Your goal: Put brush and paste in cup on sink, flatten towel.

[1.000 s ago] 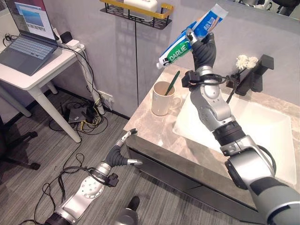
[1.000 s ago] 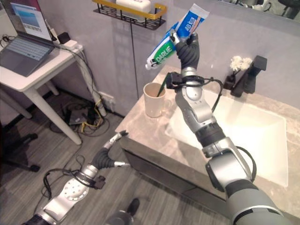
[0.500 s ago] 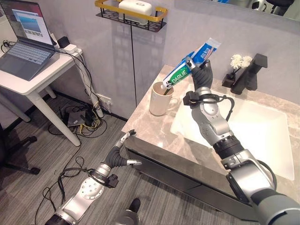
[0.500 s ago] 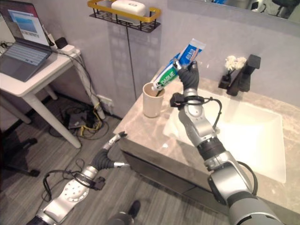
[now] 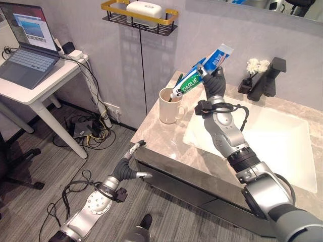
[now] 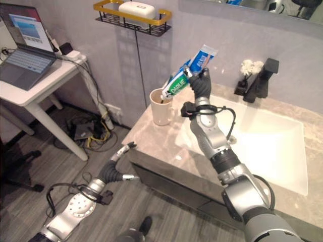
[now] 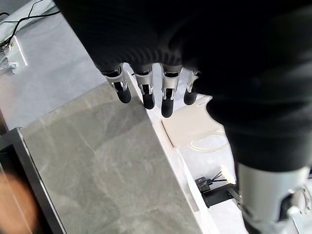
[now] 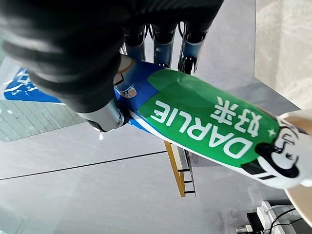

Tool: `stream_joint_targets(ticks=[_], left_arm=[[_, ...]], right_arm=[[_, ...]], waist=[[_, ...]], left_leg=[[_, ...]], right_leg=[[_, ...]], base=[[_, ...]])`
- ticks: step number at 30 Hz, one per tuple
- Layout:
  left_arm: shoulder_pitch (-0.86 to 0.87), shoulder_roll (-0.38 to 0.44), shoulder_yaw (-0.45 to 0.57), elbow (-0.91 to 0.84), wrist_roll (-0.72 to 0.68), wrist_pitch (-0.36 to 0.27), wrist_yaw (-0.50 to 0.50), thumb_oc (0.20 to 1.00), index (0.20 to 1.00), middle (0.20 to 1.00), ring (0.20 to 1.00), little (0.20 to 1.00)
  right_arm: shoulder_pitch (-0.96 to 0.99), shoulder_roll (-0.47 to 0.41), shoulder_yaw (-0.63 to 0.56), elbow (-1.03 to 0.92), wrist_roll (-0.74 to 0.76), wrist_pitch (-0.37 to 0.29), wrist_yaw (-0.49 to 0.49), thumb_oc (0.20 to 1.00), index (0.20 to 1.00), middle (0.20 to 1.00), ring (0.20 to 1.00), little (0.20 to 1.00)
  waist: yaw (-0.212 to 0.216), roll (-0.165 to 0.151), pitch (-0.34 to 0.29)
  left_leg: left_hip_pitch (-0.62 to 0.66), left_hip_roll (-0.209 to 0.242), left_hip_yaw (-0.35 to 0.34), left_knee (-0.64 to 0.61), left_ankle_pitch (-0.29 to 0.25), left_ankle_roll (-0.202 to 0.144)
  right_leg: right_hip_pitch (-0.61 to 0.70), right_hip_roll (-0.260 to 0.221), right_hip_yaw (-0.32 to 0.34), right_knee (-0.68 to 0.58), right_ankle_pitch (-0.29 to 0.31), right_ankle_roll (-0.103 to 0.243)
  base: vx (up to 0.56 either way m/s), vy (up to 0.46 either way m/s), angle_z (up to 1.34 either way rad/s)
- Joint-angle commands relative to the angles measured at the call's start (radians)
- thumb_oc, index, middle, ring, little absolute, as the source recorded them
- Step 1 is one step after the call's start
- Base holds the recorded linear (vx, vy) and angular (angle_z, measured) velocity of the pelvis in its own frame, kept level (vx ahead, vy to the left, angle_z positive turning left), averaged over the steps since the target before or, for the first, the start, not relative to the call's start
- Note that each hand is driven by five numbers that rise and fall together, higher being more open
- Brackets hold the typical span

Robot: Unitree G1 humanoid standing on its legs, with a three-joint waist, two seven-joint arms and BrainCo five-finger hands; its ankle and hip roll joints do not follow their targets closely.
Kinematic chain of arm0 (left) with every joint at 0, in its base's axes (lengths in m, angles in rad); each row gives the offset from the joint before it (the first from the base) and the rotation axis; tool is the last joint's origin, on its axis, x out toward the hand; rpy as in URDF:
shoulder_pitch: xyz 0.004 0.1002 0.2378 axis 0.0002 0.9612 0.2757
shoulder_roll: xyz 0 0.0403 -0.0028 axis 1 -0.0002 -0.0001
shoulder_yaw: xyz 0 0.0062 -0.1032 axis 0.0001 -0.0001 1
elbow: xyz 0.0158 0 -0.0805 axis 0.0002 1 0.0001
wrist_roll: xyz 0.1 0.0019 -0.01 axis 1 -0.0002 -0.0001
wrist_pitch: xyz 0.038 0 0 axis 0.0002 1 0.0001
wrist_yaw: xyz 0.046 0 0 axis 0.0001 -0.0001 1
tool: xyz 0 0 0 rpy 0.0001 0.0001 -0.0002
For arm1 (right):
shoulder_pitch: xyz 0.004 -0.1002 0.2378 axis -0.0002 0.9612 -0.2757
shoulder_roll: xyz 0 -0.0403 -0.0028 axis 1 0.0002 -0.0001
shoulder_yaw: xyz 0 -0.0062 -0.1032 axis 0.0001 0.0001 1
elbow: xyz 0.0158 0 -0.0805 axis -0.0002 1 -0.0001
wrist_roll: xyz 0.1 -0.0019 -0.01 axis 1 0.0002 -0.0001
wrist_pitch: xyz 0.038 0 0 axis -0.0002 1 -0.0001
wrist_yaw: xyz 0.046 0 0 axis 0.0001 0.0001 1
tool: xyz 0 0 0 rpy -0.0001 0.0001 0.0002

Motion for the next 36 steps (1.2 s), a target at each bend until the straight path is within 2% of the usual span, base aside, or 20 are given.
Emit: stream_joint_targets(ticks=[1,36], left_arm=[[0.056,0.028,0.016,0.024,0.001,0.003,-0.002,1.000,1.000,1.000,1.000,1.000],[0.068,0.042,0.010,0.019,-0.021,0.007,-0.016,1.000,1.000,1.000,1.000,1.000]], right_arm=[[-0.065,-0.009,-0.018,-0.039,-0.028,-0.056,0.020,0.200,0.200,0.200,0.200,0.200],[-0.128,-0.002,0.012,0.033,-0.064,-0.031,0.015,0.200,0.200,0.200,0.200,0.200]], waist=[[-0.018,-0.049,-0.038],[0.002,-0.063,-0.034]], left_leg=[[0.035,-0.025,0.044,0.011,-0.153,0.043],[0.024,-0.031,0.034,0.012,-0.152,0.044]], right_leg=[[-0.035,-0.052,0.056,0.025,-0.042,0.022],[-0.043,-0.053,0.056,0.027,-0.042,0.021]], base=[[0.00,0.000,0.00],[0.00,0.000,0.00]])
